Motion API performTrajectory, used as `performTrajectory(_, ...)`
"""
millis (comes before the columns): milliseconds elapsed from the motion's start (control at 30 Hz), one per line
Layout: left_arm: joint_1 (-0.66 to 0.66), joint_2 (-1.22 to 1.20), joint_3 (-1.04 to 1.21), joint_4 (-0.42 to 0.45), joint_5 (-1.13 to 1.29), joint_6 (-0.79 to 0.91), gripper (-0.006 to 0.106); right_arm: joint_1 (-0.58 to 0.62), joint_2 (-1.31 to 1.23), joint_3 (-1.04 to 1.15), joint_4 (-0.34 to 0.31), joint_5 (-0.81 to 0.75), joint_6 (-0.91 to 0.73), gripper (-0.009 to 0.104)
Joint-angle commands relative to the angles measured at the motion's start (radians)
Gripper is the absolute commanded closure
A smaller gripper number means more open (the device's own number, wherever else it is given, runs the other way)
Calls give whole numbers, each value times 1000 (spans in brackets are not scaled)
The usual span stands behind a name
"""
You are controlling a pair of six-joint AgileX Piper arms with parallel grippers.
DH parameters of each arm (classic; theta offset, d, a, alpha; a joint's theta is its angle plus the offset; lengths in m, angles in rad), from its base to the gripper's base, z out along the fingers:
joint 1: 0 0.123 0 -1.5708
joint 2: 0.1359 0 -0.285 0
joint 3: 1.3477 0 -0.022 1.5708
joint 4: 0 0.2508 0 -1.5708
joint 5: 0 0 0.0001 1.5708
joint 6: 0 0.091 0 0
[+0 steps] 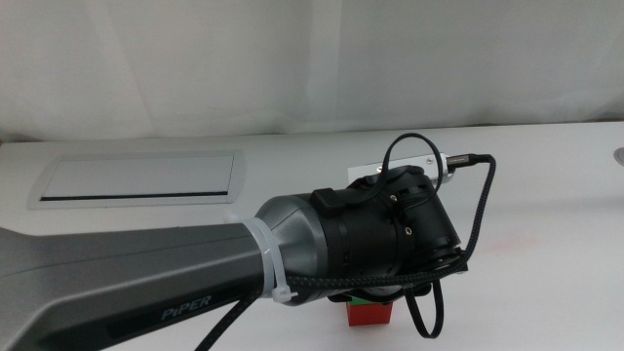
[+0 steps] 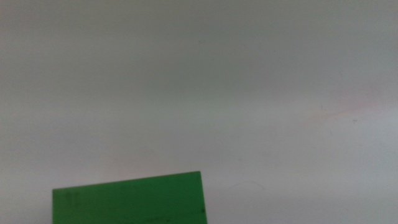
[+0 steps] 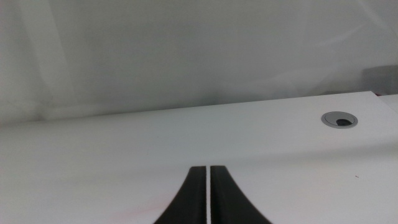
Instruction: Stack red cubes first, then green, then blue cubes in a specific spot.
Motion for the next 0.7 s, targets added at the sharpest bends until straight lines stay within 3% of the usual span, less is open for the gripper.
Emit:
performTrajectory(0, 8, 0, 4, 9, 2, -49, 103, -4, 3, 37, 0, -9, -2, 98)
performTrajectory(667, 8, 33, 4, -14, -7, -34, 103, -4, 3, 37, 0, -8, -2, 98)
